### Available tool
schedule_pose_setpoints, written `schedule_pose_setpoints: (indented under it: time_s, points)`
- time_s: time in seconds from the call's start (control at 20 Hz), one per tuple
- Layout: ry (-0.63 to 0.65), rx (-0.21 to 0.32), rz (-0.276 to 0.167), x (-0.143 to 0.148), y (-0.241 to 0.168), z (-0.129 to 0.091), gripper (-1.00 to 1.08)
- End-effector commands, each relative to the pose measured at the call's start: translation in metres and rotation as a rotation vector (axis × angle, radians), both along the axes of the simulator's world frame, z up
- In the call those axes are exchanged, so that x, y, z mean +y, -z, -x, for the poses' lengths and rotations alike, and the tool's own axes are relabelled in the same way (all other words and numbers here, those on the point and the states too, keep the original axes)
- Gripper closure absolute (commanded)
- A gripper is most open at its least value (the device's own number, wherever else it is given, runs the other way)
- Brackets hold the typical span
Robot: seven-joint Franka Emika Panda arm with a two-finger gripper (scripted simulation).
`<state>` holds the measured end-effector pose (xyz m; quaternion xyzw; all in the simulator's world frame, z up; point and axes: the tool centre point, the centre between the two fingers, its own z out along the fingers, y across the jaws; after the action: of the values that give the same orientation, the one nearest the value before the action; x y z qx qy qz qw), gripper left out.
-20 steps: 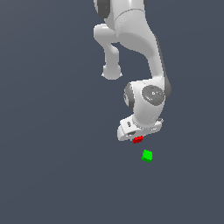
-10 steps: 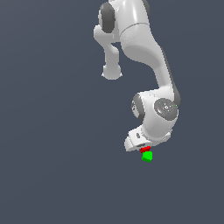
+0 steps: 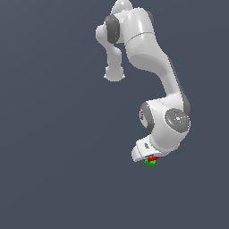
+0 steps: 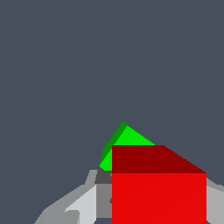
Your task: Stack the red cube on top of the green cube.
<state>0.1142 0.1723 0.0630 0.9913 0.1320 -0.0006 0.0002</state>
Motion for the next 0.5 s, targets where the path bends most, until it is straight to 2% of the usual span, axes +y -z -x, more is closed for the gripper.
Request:
schedule_pose_setpoints:
  time_s: [0.0,0.35,0.4,0.45]
  points:
    - [0.000,-0.001,0.000,0.0022,0.0005,-0.0037,1.08]
    - [0.000,-0.001,0.000,0.0040,0.0013,-0.0066,1.08]
    - [0.000,-0.001,0.000,0.0040,0.0013,-0.0066,-0.92]
    - [0.000,-0.001,0.000,0.0040,0.0013,-0.0066,-0.92]
